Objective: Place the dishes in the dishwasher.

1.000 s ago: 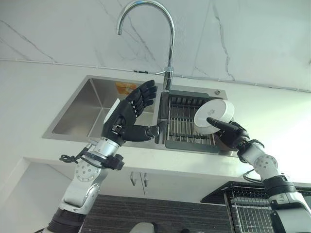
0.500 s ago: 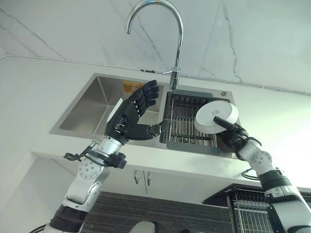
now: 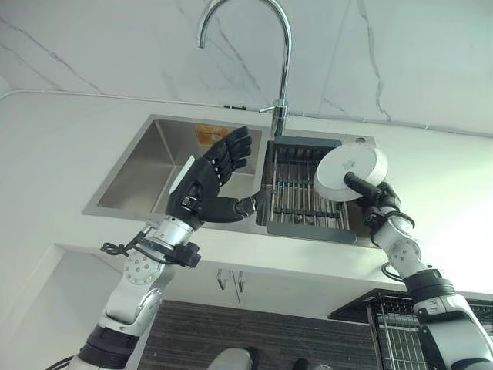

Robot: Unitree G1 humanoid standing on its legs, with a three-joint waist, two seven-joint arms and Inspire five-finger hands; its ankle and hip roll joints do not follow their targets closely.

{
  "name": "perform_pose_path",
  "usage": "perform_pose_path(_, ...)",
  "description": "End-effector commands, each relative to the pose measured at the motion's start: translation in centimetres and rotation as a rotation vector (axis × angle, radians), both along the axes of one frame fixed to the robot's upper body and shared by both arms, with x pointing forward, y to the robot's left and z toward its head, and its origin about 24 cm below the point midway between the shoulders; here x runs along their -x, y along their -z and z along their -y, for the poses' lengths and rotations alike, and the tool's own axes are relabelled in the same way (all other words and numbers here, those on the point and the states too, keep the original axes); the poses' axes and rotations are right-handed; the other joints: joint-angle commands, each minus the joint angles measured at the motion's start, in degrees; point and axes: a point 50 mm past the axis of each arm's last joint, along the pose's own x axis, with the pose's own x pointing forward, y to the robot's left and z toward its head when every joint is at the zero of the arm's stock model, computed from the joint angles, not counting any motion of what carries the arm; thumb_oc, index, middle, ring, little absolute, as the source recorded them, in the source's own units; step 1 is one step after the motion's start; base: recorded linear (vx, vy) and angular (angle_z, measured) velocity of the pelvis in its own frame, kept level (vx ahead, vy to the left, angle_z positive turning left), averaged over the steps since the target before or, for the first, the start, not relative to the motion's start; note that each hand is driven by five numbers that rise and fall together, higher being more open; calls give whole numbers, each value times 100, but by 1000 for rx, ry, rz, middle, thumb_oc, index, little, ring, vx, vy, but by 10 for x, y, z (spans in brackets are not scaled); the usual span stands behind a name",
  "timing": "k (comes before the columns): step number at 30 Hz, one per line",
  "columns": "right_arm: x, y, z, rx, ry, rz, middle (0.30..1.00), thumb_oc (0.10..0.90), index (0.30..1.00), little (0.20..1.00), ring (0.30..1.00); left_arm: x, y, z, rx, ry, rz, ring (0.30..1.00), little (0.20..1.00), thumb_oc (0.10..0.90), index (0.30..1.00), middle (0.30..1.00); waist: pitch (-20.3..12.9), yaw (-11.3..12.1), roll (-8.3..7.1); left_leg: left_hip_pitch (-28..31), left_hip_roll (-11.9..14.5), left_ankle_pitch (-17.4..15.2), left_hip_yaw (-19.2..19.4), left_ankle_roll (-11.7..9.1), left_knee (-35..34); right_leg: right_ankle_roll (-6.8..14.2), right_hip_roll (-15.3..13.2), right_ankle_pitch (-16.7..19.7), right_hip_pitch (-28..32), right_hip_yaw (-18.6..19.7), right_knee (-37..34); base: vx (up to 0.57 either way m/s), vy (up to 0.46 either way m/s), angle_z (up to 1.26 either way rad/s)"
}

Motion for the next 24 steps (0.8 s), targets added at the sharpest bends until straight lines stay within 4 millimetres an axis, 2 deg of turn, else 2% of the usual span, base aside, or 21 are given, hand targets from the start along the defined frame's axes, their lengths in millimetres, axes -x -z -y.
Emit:
perform_pose_path(1, -3, -93, 24, 317, 107, 337, 300, 400, 300, 300, 300, 4, -53, 14, 44, 77, 260, 900, 900, 800, 900, 900, -548, -17, -103, 192, 620, -838, 365, -524, 283, 375, -6, -722, 70, 464, 269, -35, -11, 2)
perform_pose_path(3, 1, -99, 22, 409, 108, 359, 300, 400, 300, 300, 300, 6, -52, 14, 42, 71, 264, 900, 900, 800, 900, 900, -536, -56, -105, 185, 636, -831, 383, -527, 283, 370, 9, -723, 53, 492, 269, -44, -19, 1)
perform_pose_path(7, 7, -108, 17, 464, 112, 405, 300, 400, 300, 300, 300, 7, -52, 13, 38, 65, 267, 900, 900, 800, 900, 900, -539, -99, -108, 183, 650, -837, 399, -529, 283, 367, 27, -731, 38, 522, 269, -10, -6, 0)
perform_pose_path(12, 22, -112, 9, 419, 98, 511, 300, 400, 300, 300, 300, 10, -52, 9, 32, 47, 273, 900, 900, 800, 900, 900, -539, -182, -86, 173, 694, -843, 443, -533, 283, 362, 57, -749, 7, 568, 269, -25, -48, -10)
perform_pose_path(14, 41, -113, 1, 326, 48, 622, 300, 400, 300, 300, 300, 15, -49, 4, 30, 31, 267, 900, 900, 800, 900, 900, -557, -274, -58, 191, 753, -851, 542, -533, 283, 354, 84, -756, -21, 600, 269, 21, -123, -5)
perform_pose_path(19, 82, -106, -7, 209, -83, 749, 300, 400, 300, 300, 300, 29, -41, -7, 25, -3, 258, 900, 900, 800, 900, 900, -585, -436, 45, 197, 922, -830, 771, -570, 283, 315, 187, -780, -140, 706, 269, 33, -134, -6)
perform_pose_path(21, 92, -105, -5, 183, -99, 771, 300, 400, 300, 300, 300, 34, -39, -9, 35, -2, 256, 900, 900, 800, 900, 900, -585, -497, 85, 166, 978, -799, 832, -597, 283, 308, 230, -778, -188, 755, 269, -21, -53, -11)
perform_pose_path(23, 104, -103, -3, 185, -85, 795, 300, 400, 300, 300, 300, 40, -38, -12, 52, -1, 264, 900, 900, 800, 900, 900, -567, -577, 129, 124, 940, -784, 782, -609, 283, 325, 301, -756, -276, 862, 269, -131, 13, -12)
perform_pose_path(24, 110, -102, 0, 156, -70, 815, 300, 400, 300, 300, 300, 41, -40, -13, 60, 5, 277, 900, 900, 800, 900, 900, -536, -624, 117, 286, 791, -725, 884, -560, 283, 357, 298, -711, -344, 926, 269, -326, 65, -9)
